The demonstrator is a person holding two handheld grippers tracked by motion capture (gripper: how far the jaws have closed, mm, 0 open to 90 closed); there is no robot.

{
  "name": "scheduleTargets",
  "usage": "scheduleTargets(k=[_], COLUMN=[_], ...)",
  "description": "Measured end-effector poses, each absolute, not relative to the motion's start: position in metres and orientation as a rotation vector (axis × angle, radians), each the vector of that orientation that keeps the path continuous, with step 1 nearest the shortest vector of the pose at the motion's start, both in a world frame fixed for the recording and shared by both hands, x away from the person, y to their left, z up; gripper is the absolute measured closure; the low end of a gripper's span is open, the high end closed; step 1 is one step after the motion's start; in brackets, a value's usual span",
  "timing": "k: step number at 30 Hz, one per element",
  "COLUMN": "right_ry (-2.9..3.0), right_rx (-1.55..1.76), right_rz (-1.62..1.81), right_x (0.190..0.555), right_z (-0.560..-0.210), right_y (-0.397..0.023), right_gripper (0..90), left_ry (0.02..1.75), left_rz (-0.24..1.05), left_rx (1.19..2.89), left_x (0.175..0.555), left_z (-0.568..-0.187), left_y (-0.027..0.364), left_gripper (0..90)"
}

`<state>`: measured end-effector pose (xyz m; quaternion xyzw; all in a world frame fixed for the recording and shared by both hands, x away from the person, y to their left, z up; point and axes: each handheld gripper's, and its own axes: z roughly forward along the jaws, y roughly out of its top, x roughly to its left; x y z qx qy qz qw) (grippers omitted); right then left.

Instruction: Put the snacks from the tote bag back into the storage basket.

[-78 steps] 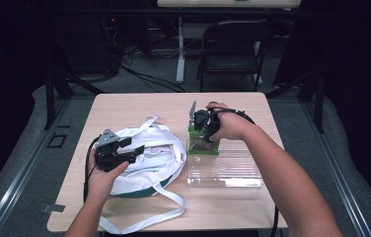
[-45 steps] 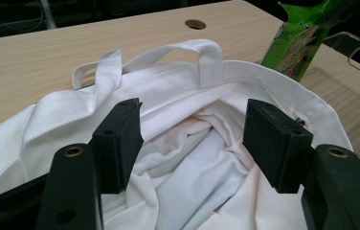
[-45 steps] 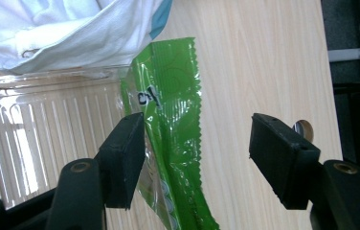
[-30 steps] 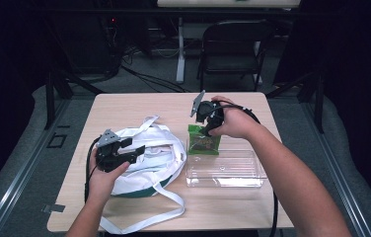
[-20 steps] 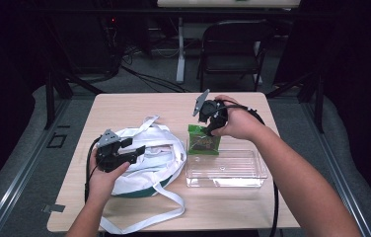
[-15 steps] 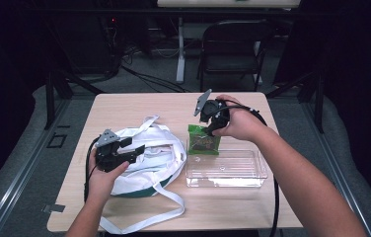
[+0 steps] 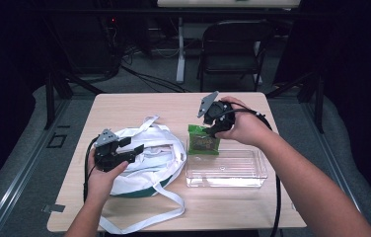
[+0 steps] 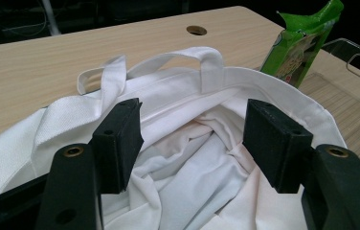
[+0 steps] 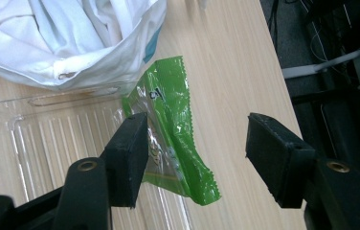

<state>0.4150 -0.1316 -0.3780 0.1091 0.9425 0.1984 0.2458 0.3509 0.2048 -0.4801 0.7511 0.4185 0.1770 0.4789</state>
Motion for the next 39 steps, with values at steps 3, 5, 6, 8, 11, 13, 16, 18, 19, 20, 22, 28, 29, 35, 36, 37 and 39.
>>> scheduleTargets(k=[3, 5, 6, 8, 11, 13, 16, 18, 19, 20, 22, 28, 29, 35, 36, 37, 39], right_ry=[2.571, 2.571, 2.573, 2.568, 2.560, 2.555, 2.551, 2.542, 2.540, 2.535, 2.528, 2.484, 2.484, 2.465, 2.464, 2.467, 2.465], right_rx=[0.321, 0.332, 0.331, 0.344, 0.367, 0.384, 0.403, 0.434, 0.434, 0.442, 0.462, 0.526, 0.527, 0.587, 0.597, 0.605, 0.617], right_rz=[0.556, 0.586, 0.594, 0.624, 0.678, 0.703, 0.740, 0.758, 0.755, 0.769, 0.797, 0.889, 0.882, 0.924, 0.933, 0.931, 0.940], right_x=[0.413, 0.412, 0.411, 0.408, 0.404, 0.400, 0.398, 0.394, 0.393, 0.392, 0.390, 0.382, 0.382, 0.375, 0.374, 0.374, 0.373], right_z=[-0.380, -0.381, -0.380, -0.380, -0.377, -0.377, -0.377, -0.379, -0.380, -0.380, -0.380, -0.382, -0.382, -0.394, -0.396, -0.398, -0.399], right_y=[-0.133, -0.134, -0.135, -0.137, -0.141, -0.144, -0.147, -0.151, -0.152, -0.153, -0.154, -0.158, -0.159, -0.164, -0.165, -0.166, -0.167], right_gripper=[41.5, 44.1, 44.1, 44.5, 45.0, 45.6, 46.3, 47.3, 48.1, 49.3, 50.7, 54.5, 54.9, 56.2, 56.2, 56.3, 56.3], left_ry=[1.018, 1.020, 1.020, 1.019, 1.020, 1.020, 1.022, 1.023, 1.023, 1.023, 1.023, 1.022, 1.023, 1.022, 1.022, 1.021, 1.020], left_rz=[0.431, 0.431, 0.431, 0.432, 0.433, 0.433, 0.434, 0.435, 0.434, 0.434, 0.435, 0.435, 0.434, 0.437, 0.437, 0.437, 0.437], left_rx=[1.834, 1.840, 1.840, 1.832, 1.830, 1.829, 1.830, 1.831, 1.831, 1.831, 1.831, 1.831, 1.829, 1.825, 1.825, 1.824, 1.825], left_x=[0.351, 0.351, 0.351, 0.351, 0.351, 0.351, 0.351, 0.351, 0.351, 0.351, 0.351, 0.351, 0.351, 0.351, 0.351, 0.351, 0.351], left_z=[-0.480, -0.480, -0.479, -0.480, -0.480, -0.480, -0.480, -0.480, -0.480, -0.480, -0.480, -0.480, -0.480, -0.481, -0.481, -0.480, -0.480], left_y=[0.204, 0.205, 0.205, 0.206, 0.206, 0.205, 0.205, 0.205, 0.205, 0.205, 0.204, 0.204, 0.205, 0.206, 0.206, 0.205, 0.205], left_gripper=[38.3, 38.3, 38.3, 38.3, 38.3, 38.3, 38.3, 38.3, 38.3, 38.3, 38.3, 38.3, 38.3, 38.3, 38.3, 38.4, 38.3])
